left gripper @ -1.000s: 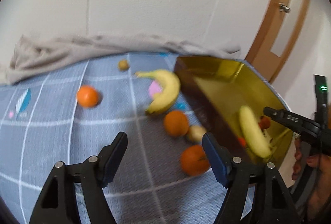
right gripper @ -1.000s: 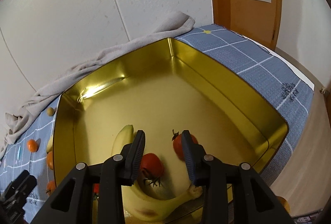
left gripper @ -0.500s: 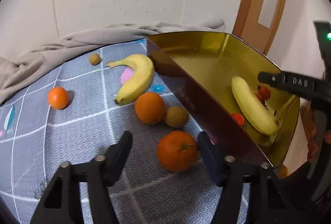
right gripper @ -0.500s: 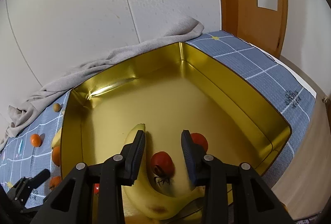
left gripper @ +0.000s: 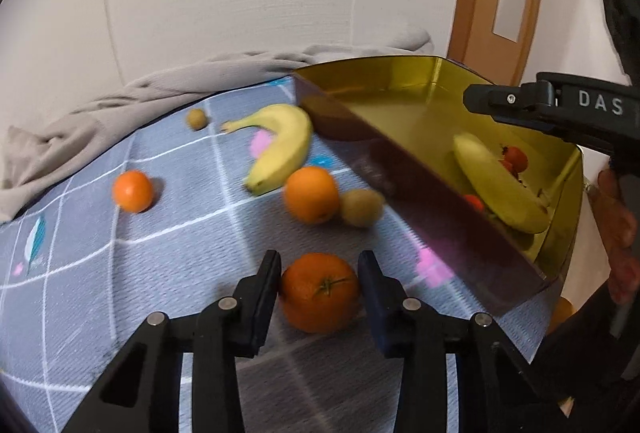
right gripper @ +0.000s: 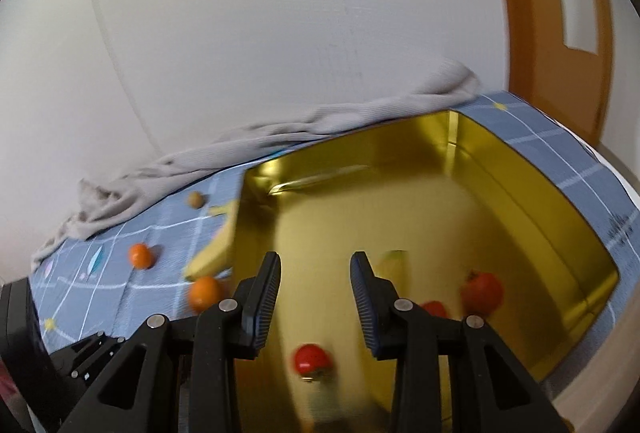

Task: Organize fruits
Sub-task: 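Grasp a mandarin orange on the sheet with the left gripper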

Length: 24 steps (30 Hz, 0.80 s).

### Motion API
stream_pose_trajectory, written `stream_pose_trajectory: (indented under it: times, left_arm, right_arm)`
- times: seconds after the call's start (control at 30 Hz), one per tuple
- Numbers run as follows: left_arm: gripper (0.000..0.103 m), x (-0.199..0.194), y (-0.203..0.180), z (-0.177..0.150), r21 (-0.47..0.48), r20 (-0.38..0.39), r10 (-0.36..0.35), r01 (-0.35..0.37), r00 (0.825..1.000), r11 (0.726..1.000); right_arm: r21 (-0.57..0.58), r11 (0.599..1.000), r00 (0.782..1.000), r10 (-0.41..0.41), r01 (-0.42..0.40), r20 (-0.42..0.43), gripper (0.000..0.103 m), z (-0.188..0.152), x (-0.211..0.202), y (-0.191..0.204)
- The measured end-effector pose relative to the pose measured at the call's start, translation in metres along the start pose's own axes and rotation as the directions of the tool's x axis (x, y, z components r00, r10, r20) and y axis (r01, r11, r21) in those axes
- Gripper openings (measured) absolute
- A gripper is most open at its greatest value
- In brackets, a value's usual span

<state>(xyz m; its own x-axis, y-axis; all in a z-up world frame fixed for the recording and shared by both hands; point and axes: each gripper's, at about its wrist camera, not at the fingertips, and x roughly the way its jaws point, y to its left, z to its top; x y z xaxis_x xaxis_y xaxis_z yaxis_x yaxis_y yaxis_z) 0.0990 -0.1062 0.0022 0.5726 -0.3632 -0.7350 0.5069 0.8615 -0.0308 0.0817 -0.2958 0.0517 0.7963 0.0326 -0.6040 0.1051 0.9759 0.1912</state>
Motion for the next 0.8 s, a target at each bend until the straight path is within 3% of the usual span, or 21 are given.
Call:
stream_pose_trajectory:
  times: [0.5,0.8]
  left_arm:
    - [0.041,-0.022,0.055,-0.022,-0.089,0.008,0.054,-0.053,0.999,0.995]
    - [0.041,-0.031,0.080,-0.032,-0.156,0.011,0.075,-0.072,0.997,0.985]
  right_arm:
    - [-0.207,0.973,0.994,0.090,-0.100,-0.055,0.037,-0.015,0.026,0.085]
    - [-0.293,0.954,0.991,0.018,-0.056,-0.130,0.037,-0.026,0.057,0.117]
